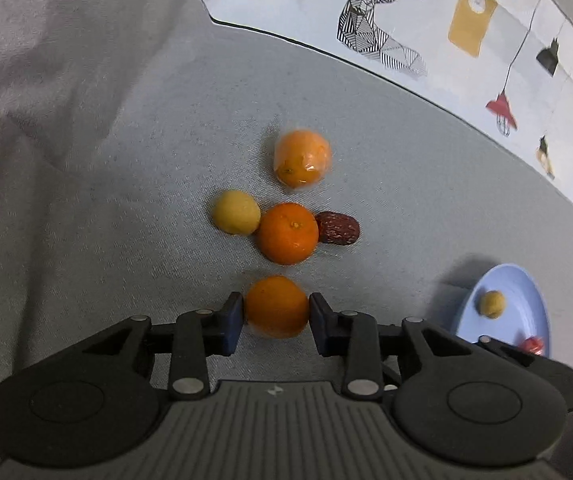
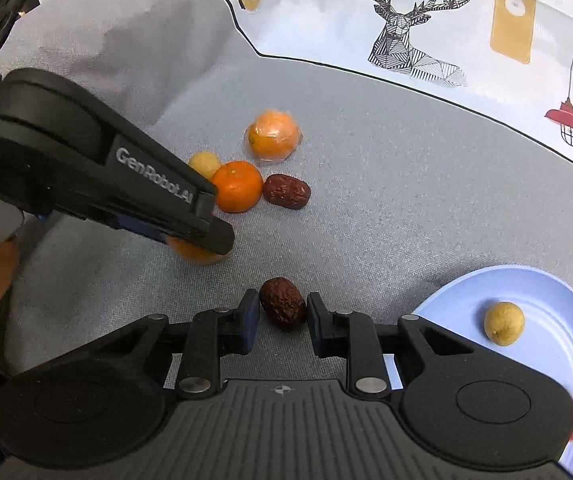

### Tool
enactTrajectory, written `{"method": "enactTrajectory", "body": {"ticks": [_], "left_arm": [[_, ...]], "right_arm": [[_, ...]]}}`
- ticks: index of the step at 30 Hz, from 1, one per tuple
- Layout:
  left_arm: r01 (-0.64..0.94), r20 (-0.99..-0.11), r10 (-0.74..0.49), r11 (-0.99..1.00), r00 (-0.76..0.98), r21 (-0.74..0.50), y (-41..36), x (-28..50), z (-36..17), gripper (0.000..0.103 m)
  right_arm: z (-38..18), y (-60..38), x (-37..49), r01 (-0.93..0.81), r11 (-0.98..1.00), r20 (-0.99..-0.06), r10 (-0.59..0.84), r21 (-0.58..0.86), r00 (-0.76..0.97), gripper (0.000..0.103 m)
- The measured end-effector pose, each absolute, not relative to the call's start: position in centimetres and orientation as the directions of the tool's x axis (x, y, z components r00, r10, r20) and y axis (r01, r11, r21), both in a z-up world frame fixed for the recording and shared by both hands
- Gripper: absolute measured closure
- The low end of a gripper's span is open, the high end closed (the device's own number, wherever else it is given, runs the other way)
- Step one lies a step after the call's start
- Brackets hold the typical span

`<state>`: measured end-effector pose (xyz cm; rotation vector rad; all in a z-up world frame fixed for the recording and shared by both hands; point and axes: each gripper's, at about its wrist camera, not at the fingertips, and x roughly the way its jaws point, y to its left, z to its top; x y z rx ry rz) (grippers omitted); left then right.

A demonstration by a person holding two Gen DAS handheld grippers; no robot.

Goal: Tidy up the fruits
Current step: 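Grasp a mandarin orange with the left gripper while the right gripper grasps a dried red date, then carry the orange with the left gripper while the right gripper carries the date over the plate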

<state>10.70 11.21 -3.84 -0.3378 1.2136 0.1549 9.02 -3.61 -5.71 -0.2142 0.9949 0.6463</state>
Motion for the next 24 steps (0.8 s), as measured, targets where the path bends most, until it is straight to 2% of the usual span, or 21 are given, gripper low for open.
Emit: {"method": "enactTrajectory", "body": {"ticks": [9, 14, 20, 24], "left_arm": [[-0.265, -0.939, -0.037, 0.955, 0.341, -0.134, 10.7, 11.2, -4.2, 0.064], [-0.243, -0.933, -0.032, 0.962, 0.358, -0.127, 10.4, 11.1, -3.9, 0.065], [-0.217, -0.907, -0.045, 0.965, 0.418, -0.147, 10.2, 10.0, -2.3, 0.065], [-0.192, -0.883, -0.058, 0.967, 0.465, -0.165, 9.8, 9.1, -1.0, 0.065]], "right_arm": [[-5.1, -4.2, 9.3, -0.592, 0.794, -0.822, 0.425, 0.137, 0.38, 0.076], [-3.7, -4.9, 8.9, -0.599, 0.786, -0.775, 0.471, 0.153, 0.422, 0.076], [0.2, -8.1, 8.3, -0.549, 0.826, -0.714, 0.461, 0.128, 0.527, 0.076], [4.2, -11.6, 7.7, -0.47, 0.863, -0.668, 0.461, 0.184, 0.585, 0.076]]}}
